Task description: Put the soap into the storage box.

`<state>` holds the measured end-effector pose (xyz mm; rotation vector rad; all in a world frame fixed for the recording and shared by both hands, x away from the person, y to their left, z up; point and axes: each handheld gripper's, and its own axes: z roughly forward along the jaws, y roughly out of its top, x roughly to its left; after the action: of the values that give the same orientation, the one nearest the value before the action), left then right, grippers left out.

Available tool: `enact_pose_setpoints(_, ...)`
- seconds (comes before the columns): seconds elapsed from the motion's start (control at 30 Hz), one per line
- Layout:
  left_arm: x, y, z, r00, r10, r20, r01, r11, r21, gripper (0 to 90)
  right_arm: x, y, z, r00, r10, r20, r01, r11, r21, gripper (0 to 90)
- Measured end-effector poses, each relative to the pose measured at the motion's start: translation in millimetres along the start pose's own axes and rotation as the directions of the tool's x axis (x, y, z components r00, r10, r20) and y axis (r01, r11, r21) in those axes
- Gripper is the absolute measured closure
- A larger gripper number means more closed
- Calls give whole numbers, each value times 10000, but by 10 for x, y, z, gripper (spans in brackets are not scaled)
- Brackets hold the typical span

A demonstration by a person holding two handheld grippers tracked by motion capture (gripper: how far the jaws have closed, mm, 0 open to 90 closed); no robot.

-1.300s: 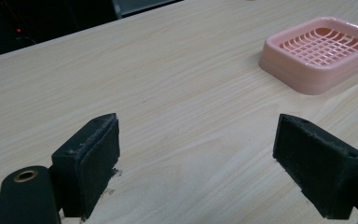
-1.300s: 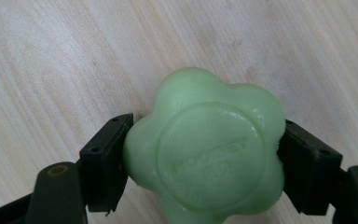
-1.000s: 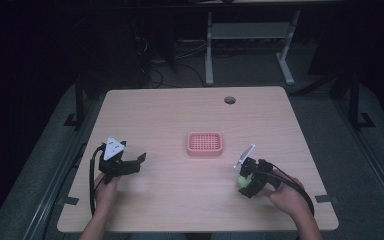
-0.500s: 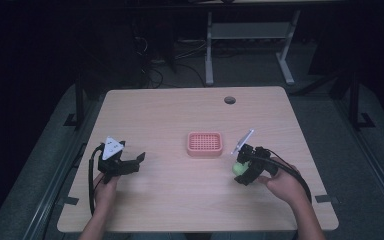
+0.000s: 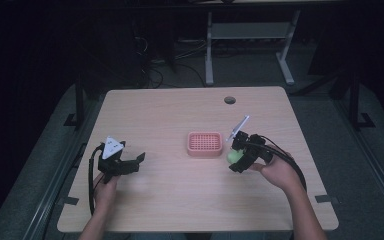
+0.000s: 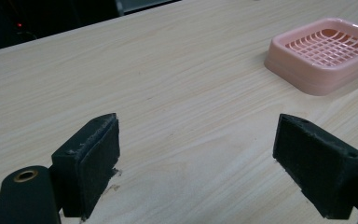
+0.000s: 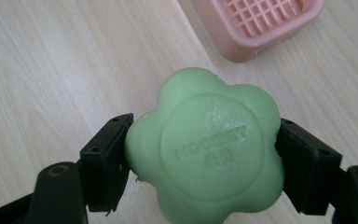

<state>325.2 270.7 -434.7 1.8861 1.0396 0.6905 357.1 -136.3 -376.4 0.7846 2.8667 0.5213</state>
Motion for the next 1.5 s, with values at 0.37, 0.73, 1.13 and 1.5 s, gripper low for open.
enact_pose_setpoints(0.37,0,4,-8,10000,14,-3,-14,10000,-89,143,-63,177,-14,10000,-79,-20,79,10000,24,257)
enact_pose_setpoints(0.73,6,1,-6,10000,-45,22,45,10000,-76,143,-128,296,-31,9999,-92,40,93,9999,-45,257)
enact_pose_setpoints(1.13,8,2,-13,9999,-118,7,118,9999,-107,143,-198,441,-19,10000,-63,-8,63,10000,-73,257)
enact_pose_setpoints(1.5,12,-1,-8,10000,-60,31,60,10000,-50,143,-236,559,39,9999,-75,-76,75,10000,-7,257)
